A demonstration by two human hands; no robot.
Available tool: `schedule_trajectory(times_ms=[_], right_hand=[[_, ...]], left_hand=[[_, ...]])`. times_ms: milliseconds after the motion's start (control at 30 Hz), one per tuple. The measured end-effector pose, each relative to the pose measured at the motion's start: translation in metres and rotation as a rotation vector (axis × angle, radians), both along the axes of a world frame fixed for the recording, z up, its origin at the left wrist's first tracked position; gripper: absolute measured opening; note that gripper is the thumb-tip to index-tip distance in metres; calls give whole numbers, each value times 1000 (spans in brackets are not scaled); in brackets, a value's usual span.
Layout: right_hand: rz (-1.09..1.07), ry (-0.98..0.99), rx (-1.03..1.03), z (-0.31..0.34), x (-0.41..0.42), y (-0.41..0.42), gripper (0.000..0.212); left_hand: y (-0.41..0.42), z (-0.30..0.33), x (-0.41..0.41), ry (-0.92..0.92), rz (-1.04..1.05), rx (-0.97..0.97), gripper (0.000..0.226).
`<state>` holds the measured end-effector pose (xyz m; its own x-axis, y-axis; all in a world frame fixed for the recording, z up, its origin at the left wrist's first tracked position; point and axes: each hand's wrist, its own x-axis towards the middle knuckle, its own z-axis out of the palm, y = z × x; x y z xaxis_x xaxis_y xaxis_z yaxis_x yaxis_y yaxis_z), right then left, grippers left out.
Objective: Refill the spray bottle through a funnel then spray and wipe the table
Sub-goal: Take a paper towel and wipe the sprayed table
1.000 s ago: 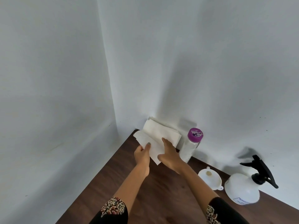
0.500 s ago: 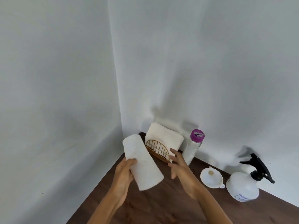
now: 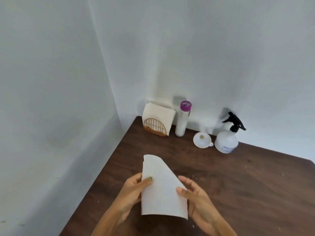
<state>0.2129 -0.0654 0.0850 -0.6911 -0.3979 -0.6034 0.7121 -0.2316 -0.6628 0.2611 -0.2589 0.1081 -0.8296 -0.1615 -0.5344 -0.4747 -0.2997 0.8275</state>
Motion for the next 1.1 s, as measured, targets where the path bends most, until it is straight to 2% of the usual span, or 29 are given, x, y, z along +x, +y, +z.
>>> schedule_trajectory(times_ms=[67,233,333,433,533,633,700,767,833,933,1000,1100], right_hand=[[-74,122,97,2,13,9,55],[20,399,288,18,35,23,41],[79,518,376,18,42,31,43],[112,608,524,14,47,37,36],[135,660,680,9,53,41,23],[159,717,777,10,56,48,8],[147,743,838,8,57,52,13],[156,732,853,7,57,57,17],[216,709,771,9,57,60,15],[373,701,575,18,55,61,7],[423,681,537,22,55,60,8],[196,549,425,23,59,57,20]], left_hand=[[2,0,11,7,-1,-132,20],[9,-7,31,164,26,-450,52],[8,-14,39,286,-98,-465,37],[10,-20,49,269,-242,-551,31],[16,-26,54,250,-270,-733,36],[21,-25,56,263,-268,-814,18],[23,-24,56,263,-291,-844,10],[23,-24,55,239,-432,-948,14],[25,-20,54,197,-640,-1015,20],[39,-13,51,173,-822,-763,31],[50,-13,49,196,-850,-602,27],[65,-16,50,171,-692,-394,21]])
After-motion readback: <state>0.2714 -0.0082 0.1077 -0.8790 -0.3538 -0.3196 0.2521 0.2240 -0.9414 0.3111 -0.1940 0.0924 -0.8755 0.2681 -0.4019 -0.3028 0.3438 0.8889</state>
